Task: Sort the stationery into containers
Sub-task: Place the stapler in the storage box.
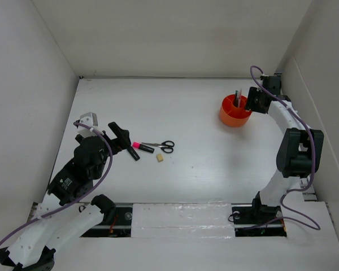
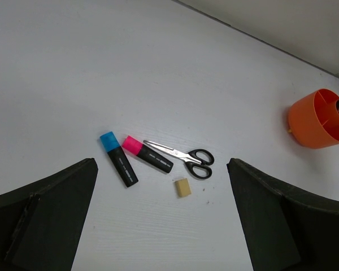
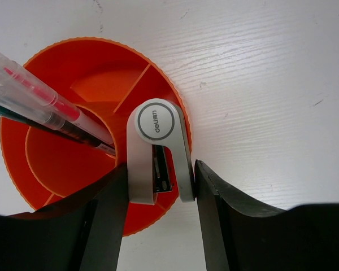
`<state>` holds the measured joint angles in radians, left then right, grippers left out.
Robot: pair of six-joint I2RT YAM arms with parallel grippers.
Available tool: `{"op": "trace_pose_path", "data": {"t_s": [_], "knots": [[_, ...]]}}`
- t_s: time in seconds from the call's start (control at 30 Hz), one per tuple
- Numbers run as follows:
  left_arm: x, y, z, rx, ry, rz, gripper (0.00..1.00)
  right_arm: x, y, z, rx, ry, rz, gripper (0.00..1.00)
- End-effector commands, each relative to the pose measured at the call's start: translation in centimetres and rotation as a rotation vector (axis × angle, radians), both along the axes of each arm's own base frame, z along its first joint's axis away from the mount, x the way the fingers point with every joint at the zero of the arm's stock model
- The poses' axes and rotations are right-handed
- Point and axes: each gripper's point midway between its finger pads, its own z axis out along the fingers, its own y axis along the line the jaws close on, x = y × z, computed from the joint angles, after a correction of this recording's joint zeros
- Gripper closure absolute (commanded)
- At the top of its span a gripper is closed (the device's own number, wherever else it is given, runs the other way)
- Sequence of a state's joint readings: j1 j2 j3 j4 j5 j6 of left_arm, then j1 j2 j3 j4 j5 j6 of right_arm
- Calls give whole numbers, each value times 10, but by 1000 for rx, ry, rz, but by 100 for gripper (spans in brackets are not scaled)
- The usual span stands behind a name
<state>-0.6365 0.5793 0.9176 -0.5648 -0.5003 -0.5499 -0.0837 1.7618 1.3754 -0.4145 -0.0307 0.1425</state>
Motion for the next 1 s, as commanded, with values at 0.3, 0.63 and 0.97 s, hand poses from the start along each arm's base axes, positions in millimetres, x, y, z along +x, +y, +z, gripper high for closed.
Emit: {"op": "trace_pose_path", "data": {"t_s": [0.3,0.63,0.97], "knots": [[3,-1,6,-10,-30,-1,0,5,0,26,-4,-59,7,44],[3,-1,6,-10,-30,-1,0,4,1,31,1,-75,0,41],[3,-1,6,-10,-30,-1,0,1,1,38,1,-85,1,40]]}}
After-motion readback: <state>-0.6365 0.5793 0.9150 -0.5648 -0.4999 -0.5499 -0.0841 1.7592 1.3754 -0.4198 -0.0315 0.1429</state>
